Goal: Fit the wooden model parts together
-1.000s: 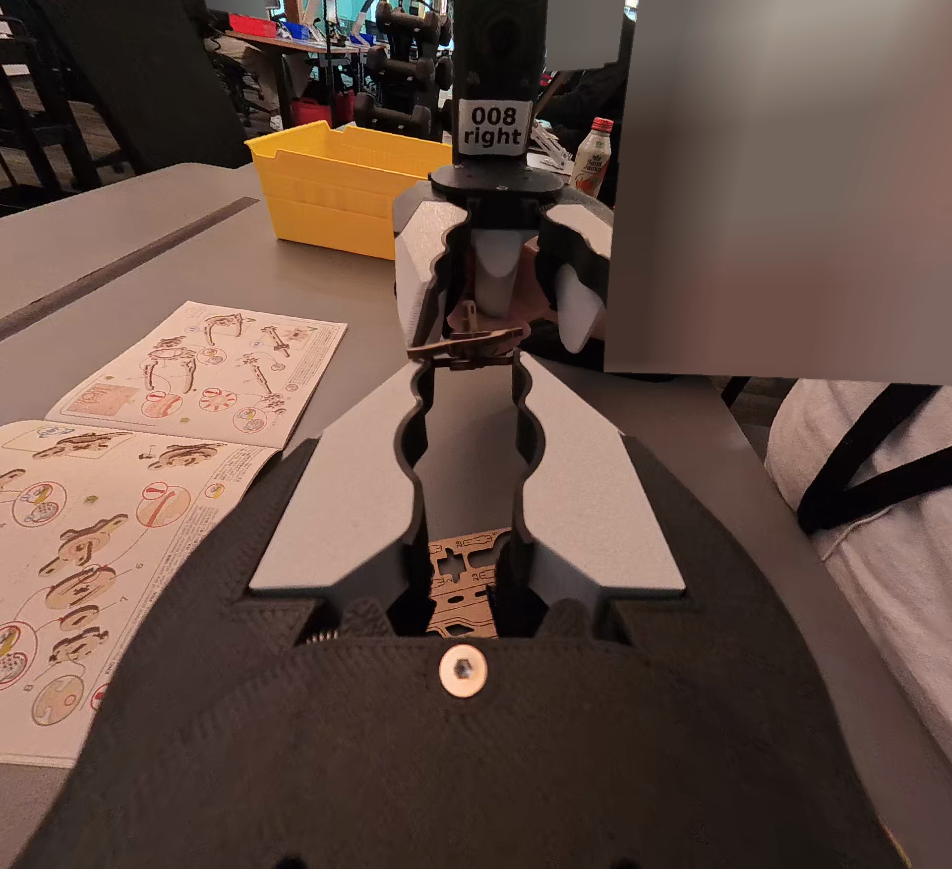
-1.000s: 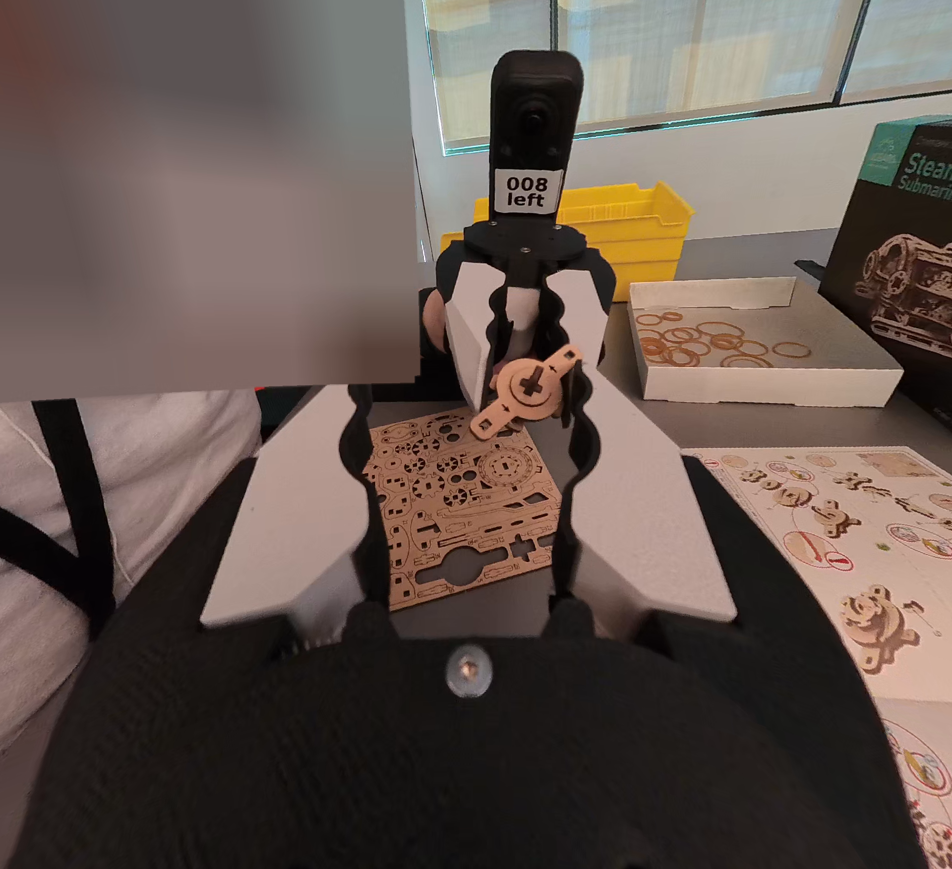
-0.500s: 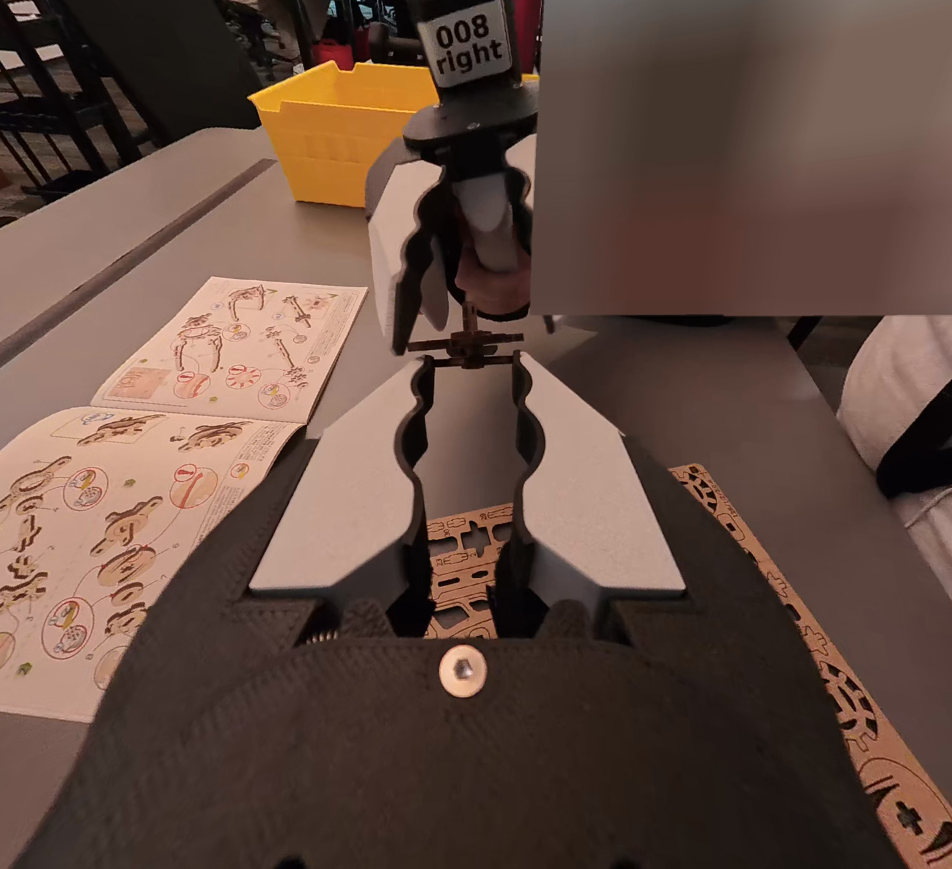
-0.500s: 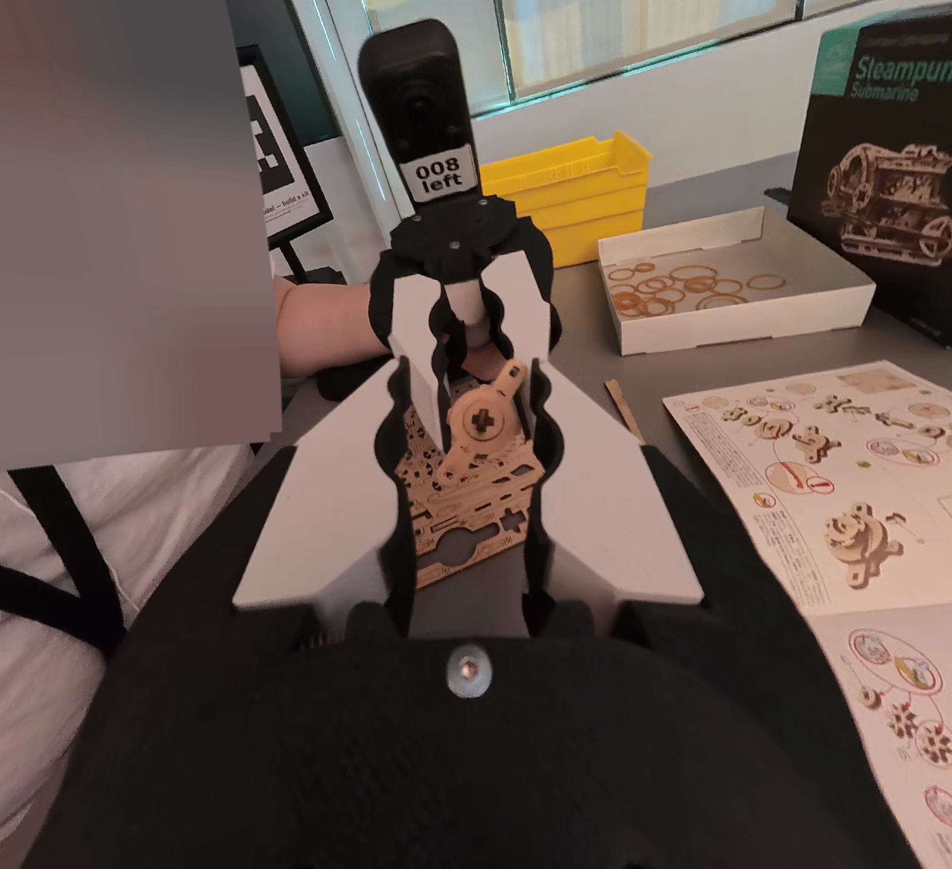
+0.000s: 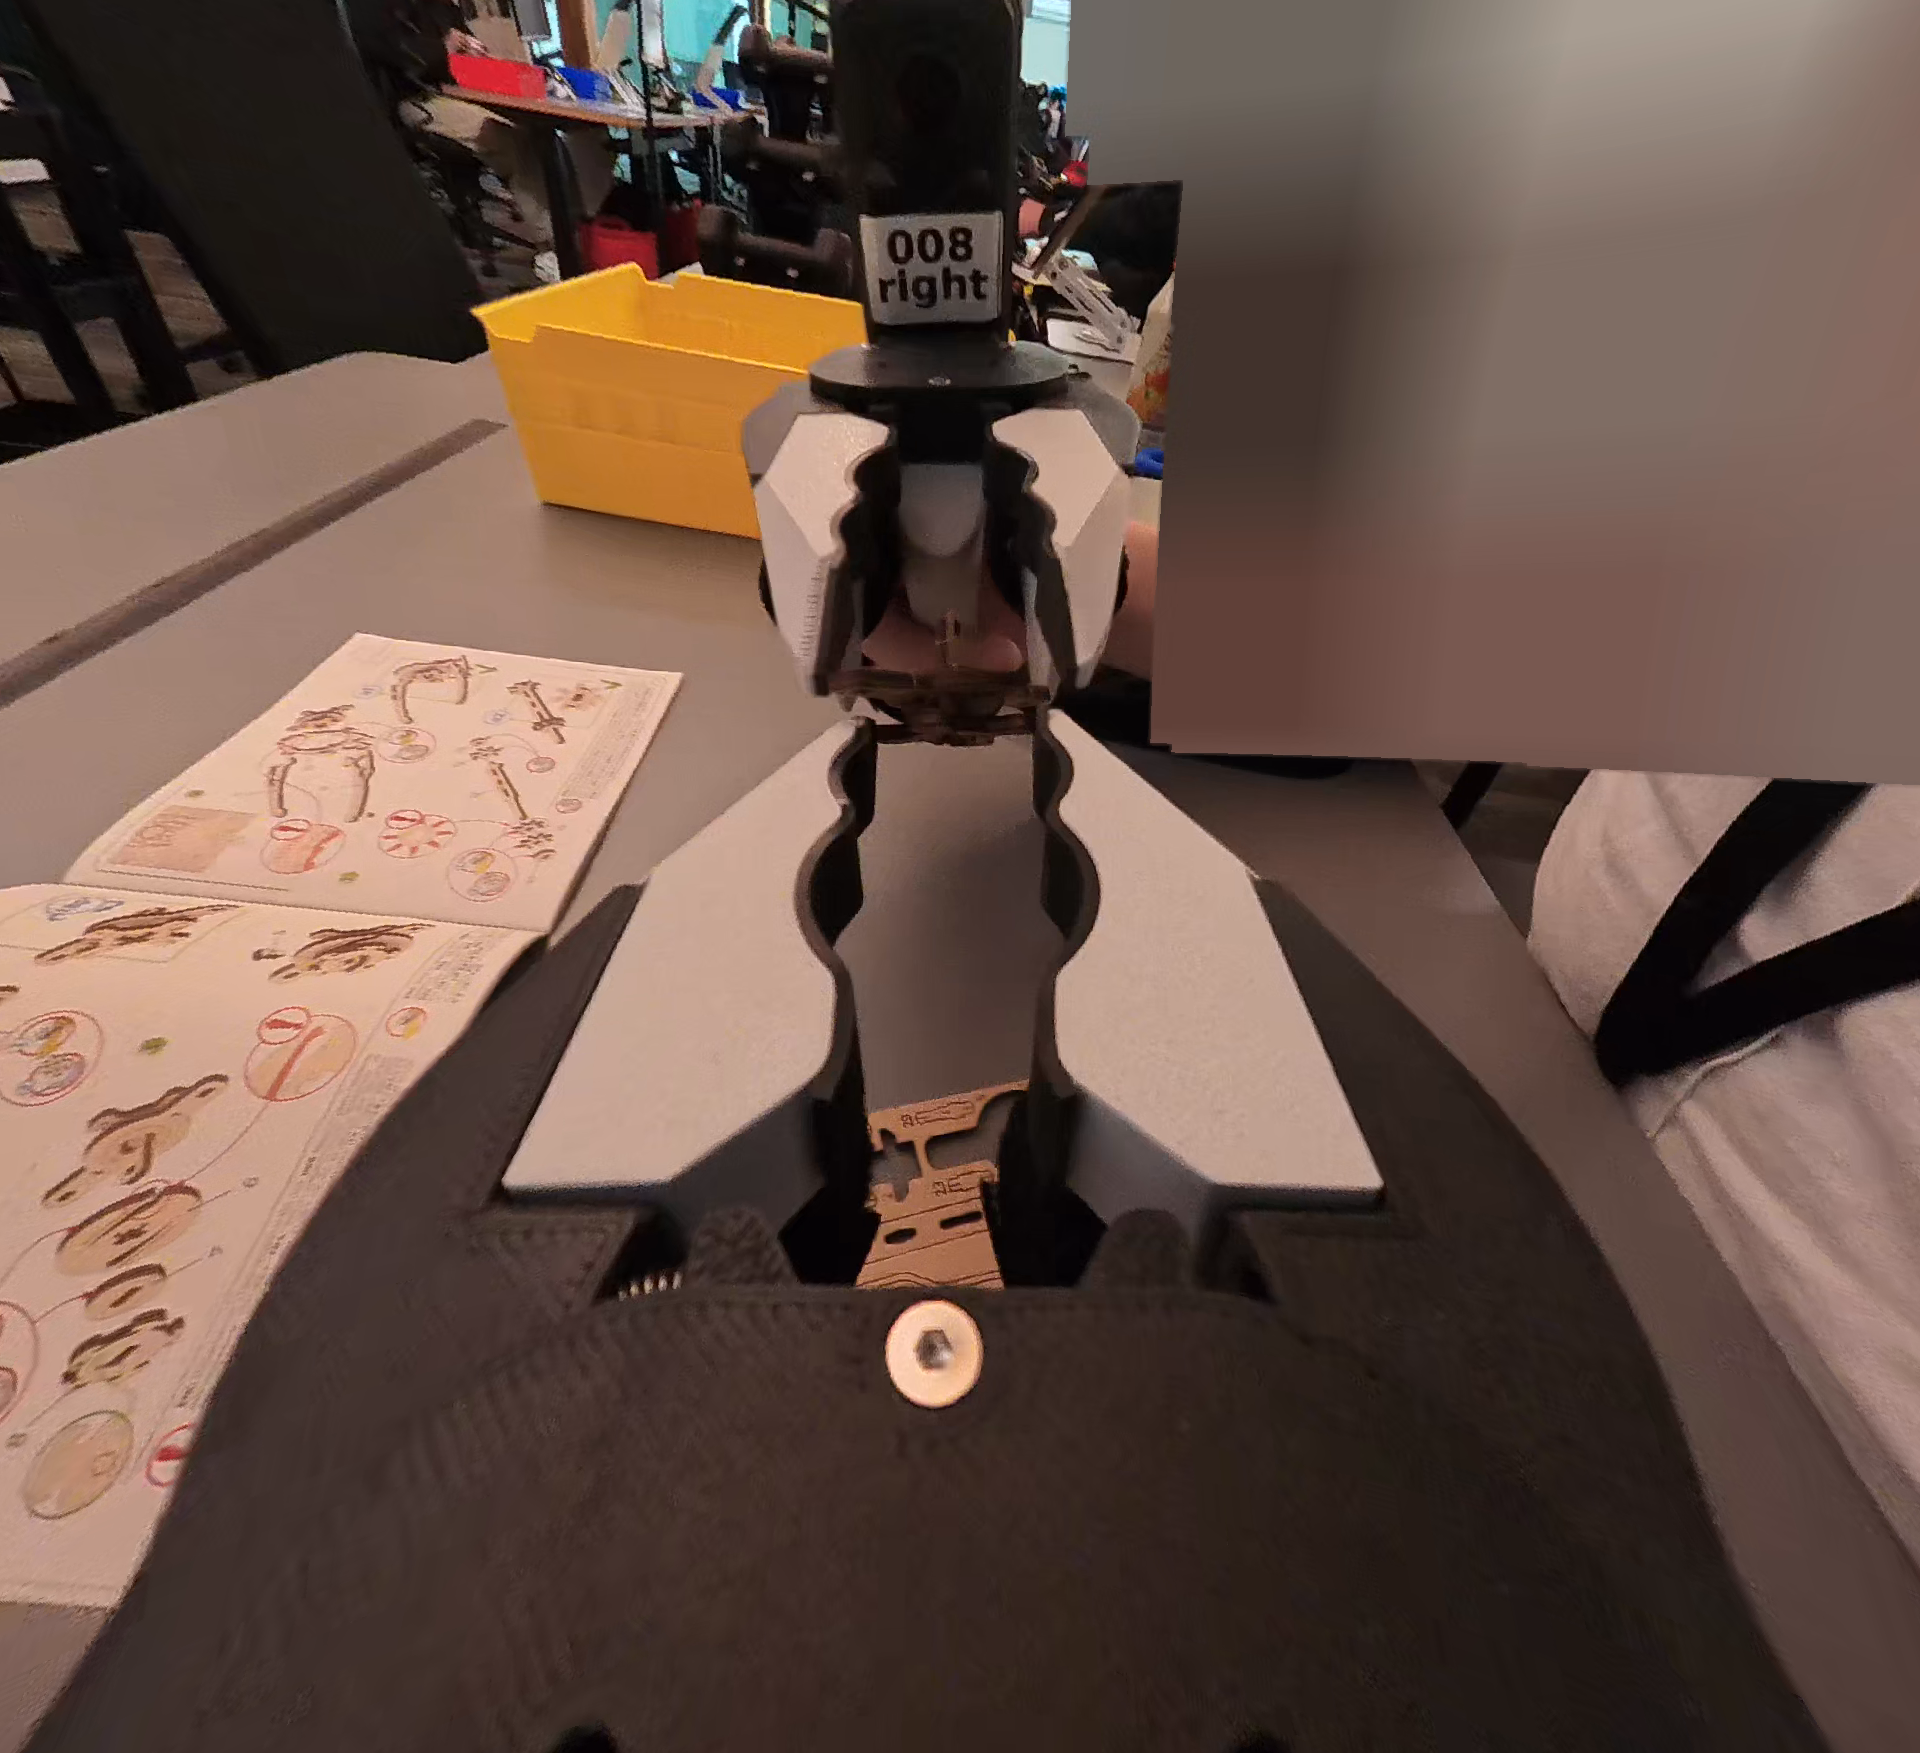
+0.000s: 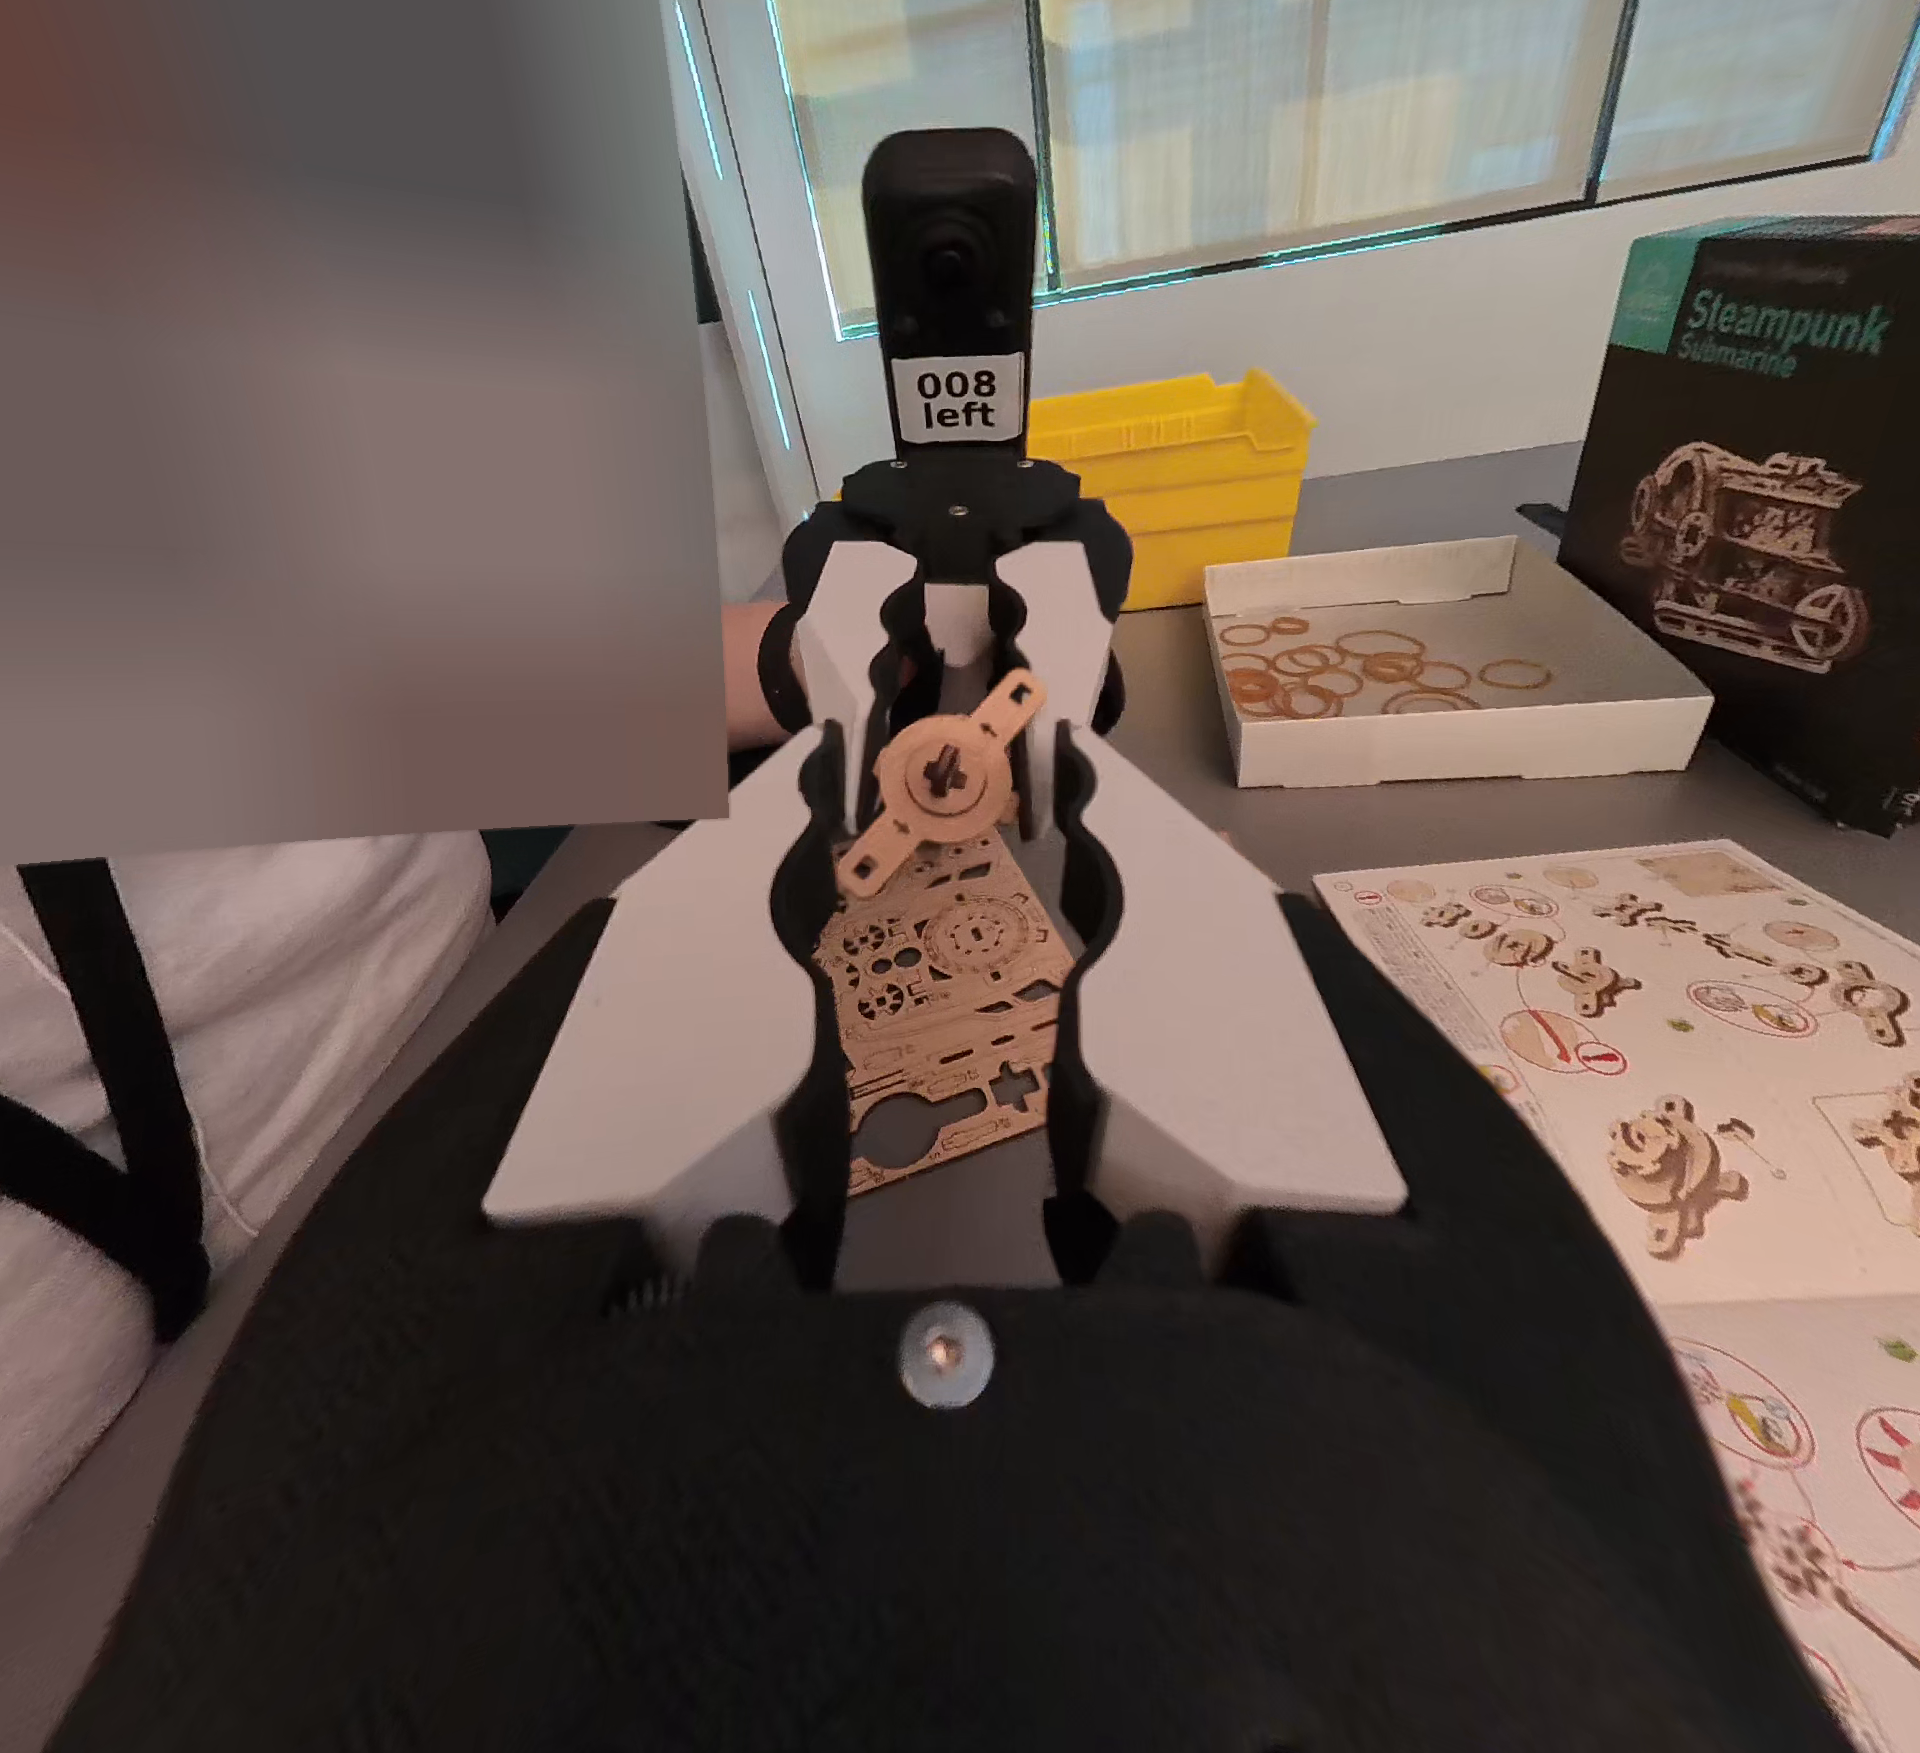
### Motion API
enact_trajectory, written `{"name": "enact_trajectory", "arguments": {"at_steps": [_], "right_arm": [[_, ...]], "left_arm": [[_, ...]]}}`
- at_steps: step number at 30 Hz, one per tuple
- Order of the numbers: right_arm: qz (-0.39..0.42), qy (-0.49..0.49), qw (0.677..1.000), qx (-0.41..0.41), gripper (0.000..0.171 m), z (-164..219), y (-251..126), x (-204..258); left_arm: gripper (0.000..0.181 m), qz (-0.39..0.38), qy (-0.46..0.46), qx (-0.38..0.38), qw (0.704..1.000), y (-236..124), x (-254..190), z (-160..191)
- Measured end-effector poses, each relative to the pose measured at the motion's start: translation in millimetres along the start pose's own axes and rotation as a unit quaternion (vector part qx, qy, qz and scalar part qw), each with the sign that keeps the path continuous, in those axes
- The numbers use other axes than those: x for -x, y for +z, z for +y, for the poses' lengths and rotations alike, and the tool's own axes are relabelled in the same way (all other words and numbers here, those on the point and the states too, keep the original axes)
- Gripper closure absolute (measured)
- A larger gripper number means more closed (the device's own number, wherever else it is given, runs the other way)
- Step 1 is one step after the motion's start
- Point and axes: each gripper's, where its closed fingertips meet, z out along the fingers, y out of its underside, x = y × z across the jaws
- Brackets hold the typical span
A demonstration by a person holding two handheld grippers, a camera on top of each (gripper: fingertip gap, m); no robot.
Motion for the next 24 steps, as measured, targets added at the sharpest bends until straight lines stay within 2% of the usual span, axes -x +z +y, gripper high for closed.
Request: {"name": "enact_trajectory", "arguments": {"at_steps": [4, 8, 11, 24], "right_arm": [[0.016, 0.011, 1.0, 0.001, 0.131, -0.3, -5.8, -8.3], [-0.001, 0.052, 0.999, -0.012, 0.146, -2.5, -9.2, -9.2], [-0.015, 0.065, 0.998, -0.015, 0.149, -3.5, -8.0, -5.8], [0.016, 0.033, 0.999, 0.012, 0.147, 5.1, -3.1, -10.6]], "left_arm": [[0.153, -0.015, -0.003, -0.025, 1.0, -5.4, 5.8, -8.9], [0.153, -0.023, -0.006, -0.038, 0.999, -7.6, 8.5, -13.1], [0.153, -0.025, -0.005, -0.035, 0.999, -6.8, 8.8, -12.1], [0.153, -0.037, 0.011, -0.008, 0.999, -2.6, 10.9, -2.7]]}}
